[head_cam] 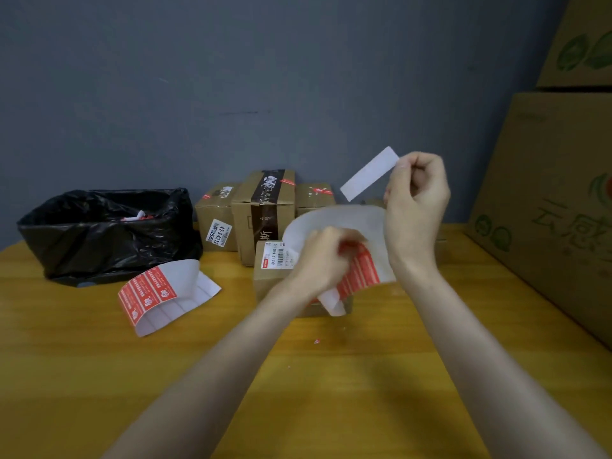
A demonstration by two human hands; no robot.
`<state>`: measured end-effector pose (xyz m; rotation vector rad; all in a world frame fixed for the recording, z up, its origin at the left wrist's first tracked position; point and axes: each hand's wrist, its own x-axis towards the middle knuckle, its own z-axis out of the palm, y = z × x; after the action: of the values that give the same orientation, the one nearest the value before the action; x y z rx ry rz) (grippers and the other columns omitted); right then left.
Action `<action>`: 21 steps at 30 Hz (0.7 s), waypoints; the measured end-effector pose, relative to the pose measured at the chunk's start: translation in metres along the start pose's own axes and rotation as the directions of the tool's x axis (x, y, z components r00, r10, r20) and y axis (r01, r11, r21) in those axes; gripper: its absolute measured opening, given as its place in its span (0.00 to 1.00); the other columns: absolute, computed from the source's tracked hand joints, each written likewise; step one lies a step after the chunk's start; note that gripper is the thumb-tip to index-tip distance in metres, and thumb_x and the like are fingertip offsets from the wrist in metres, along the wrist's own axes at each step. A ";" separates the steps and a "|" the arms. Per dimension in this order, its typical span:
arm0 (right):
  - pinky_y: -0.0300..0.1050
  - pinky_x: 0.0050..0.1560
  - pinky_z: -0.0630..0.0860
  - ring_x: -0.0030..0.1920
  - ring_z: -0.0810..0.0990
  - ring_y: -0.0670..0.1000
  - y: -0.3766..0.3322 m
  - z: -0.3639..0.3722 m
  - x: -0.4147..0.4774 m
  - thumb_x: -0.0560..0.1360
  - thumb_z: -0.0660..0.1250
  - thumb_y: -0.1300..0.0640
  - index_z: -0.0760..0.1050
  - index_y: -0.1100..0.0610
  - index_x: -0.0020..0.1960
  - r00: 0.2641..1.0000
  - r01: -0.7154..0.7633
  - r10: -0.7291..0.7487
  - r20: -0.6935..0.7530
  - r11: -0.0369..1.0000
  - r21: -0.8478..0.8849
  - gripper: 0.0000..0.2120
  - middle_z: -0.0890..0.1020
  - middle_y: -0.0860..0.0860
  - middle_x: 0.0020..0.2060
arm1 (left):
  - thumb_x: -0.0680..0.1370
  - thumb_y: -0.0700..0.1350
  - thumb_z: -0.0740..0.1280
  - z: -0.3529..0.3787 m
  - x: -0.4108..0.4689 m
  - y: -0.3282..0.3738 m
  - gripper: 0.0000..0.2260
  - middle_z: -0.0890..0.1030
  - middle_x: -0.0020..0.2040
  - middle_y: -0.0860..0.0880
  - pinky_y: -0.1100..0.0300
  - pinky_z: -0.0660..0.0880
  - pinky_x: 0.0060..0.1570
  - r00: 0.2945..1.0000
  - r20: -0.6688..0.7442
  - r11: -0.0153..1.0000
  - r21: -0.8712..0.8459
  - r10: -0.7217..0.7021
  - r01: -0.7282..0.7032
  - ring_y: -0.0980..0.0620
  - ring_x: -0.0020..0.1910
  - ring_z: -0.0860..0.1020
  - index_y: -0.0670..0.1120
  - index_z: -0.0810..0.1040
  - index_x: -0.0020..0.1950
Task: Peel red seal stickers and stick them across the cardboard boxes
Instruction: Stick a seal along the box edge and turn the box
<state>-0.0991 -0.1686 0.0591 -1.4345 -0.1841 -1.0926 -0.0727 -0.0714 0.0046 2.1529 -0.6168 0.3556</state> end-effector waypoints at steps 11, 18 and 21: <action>0.37 0.32 0.73 0.27 0.75 0.44 0.018 0.001 -0.006 0.79 0.58 0.64 0.69 0.56 0.43 0.991 -0.079 0.073 0.113 0.996 0.047 0.07 0.75 0.46 0.24 | 0.72 0.25 0.56 0.007 -0.004 0.013 0.14 0.80 0.35 0.37 0.71 0.70 0.39 0.936 0.329 0.968 -0.250 0.123 -0.039 0.65 0.32 0.74 0.38 0.79 0.40; 0.38 0.37 0.76 0.37 0.82 0.47 0.028 0.007 -0.014 0.79 0.59 0.62 0.71 0.55 0.44 0.985 -0.075 0.064 0.163 0.995 0.065 0.06 0.82 0.48 0.35 | 0.79 0.37 0.60 -0.055 -0.001 0.003 0.09 0.83 0.41 0.42 0.55 0.81 0.45 0.971 0.081 0.616 -0.761 -0.223 0.205 0.48 0.38 0.82 0.39 0.78 0.45; 0.44 0.41 0.77 0.40 0.82 0.47 0.038 0.017 -0.024 0.78 0.61 0.61 0.71 0.52 0.42 0.965 0.012 0.003 0.262 0.998 -0.057 0.07 0.82 0.47 0.37 | 0.77 0.46 0.66 -0.068 -0.001 -0.002 0.10 0.83 0.40 0.44 0.56 0.81 0.46 0.954 0.027 0.573 -0.794 -0.300 0.202 0.49 0.40 0.83 0.39 0.78 0.46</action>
<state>-0.0777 -0.1513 0.0197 -1.6299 -0.3467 -0.9144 -0.0748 -0.0161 0.0439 1.2987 -0.2915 0.0107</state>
